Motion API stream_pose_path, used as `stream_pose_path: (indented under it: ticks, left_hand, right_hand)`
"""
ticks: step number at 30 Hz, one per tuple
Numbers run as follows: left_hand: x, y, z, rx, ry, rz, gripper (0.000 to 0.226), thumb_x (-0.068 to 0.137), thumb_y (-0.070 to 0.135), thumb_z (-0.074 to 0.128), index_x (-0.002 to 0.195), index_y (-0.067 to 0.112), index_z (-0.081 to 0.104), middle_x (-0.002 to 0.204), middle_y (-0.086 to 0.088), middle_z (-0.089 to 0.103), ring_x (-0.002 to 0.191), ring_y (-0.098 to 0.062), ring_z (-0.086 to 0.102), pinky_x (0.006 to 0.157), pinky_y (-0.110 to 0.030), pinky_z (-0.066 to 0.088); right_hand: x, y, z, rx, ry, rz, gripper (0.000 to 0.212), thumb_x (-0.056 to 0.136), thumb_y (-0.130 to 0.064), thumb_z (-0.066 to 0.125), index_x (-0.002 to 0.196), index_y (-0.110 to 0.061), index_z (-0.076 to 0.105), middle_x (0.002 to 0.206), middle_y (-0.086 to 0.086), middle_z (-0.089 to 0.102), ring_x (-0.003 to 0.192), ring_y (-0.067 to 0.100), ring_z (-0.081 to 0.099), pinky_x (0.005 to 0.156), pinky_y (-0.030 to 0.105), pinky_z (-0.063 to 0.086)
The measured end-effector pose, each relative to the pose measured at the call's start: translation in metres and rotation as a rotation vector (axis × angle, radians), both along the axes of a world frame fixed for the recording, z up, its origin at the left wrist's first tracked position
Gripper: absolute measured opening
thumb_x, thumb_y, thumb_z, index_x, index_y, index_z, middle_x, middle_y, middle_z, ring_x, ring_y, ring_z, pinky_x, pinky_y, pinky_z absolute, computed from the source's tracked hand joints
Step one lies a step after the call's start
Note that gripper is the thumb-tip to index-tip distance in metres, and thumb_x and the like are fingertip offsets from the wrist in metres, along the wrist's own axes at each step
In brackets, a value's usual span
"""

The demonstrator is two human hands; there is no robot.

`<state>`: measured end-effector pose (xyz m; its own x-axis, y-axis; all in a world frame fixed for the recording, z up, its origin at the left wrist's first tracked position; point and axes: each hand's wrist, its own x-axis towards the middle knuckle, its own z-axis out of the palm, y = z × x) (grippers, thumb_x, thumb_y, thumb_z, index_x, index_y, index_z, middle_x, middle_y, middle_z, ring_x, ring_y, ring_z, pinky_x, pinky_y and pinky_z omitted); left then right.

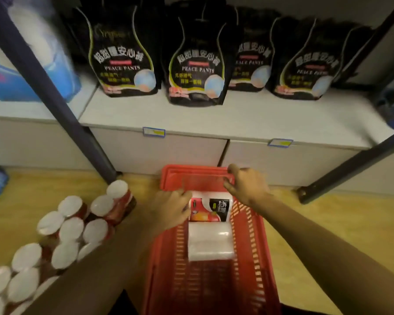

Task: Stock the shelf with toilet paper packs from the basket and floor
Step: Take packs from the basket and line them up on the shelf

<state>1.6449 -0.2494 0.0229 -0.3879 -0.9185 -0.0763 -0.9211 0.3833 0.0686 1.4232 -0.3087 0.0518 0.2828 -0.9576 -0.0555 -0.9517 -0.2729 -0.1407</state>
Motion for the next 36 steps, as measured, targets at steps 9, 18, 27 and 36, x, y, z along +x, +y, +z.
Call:
stream_pose_path:
  ticks: [9,18,27,36]
  left_hand:
    - [-0.04,0.047,-0.113,0.234,0.001,0.003,0.033,0.094,0.029,0.039,0.124,0.016,0.047,0.124,-0.007,0.056,0.103,-0.029,0.061,0.069,-0.033,0.035]
    - [-0.065,0.057,-0.189,0.301,-0.067,-0.012,0.041,0.095,0.035,0.045,0.131,0.015,0.041,0.131,-0.012,0.047,0.117,-0.03,0.049,0.079,-0.039,0.046]
    - [-0.088,0.052,-0.235,0.224,-0.178,-0.108,0.067,0.082,0.055,0.062,0.131,0.015,0.038,0.129,-0.01,0.044,0.121,-0.028,0.042,0.103,-0.038,0.034]
    - [-0.103,0.056,-0.25,0.206,-0.356,-0.05,0.07,0.069,0.024,0.075,0.127,0.011,0.038,0.123,-0.017,0.048,0.107,-0.033,0.051,0.085,-0.044,0.047]
  right_hand:
    - [-0.008,0.011,-0.113,0.15,0.022,-0.01,0.041,0.093,-0.032,0.055,0.13,-0.016,0.047,0.12,0.012,0.058,0.108,0.034,0.055,0.078,0.04,0.05]
    - [-0.006,-0.01,-0.166,0.189,0.026,0.068,0.047,0.092,-0.03,0.058,0.134,-0.016,0.044,0.13,0.01,0.051,0.119,0.032,0.048,0.094,0.042,0.045]
    - [-0.015,-0.022,-0.197,0.204,0.068,0.111,0.055,0.09,-0.033,0.061,0.138,-0.02,0.037,0.139,0.01,0.045,0.125,0.033,0.043,0.098,0.045,0.04]
    - [-0.021,-0.023,-0.214,0.173,0.238,0.158,0.085,0.081,-0.051,0.067,0.147,-0.02,0.023,0.137,0.013,0.039,0.124,0.033,0.041,0.1,0.05,0.036]
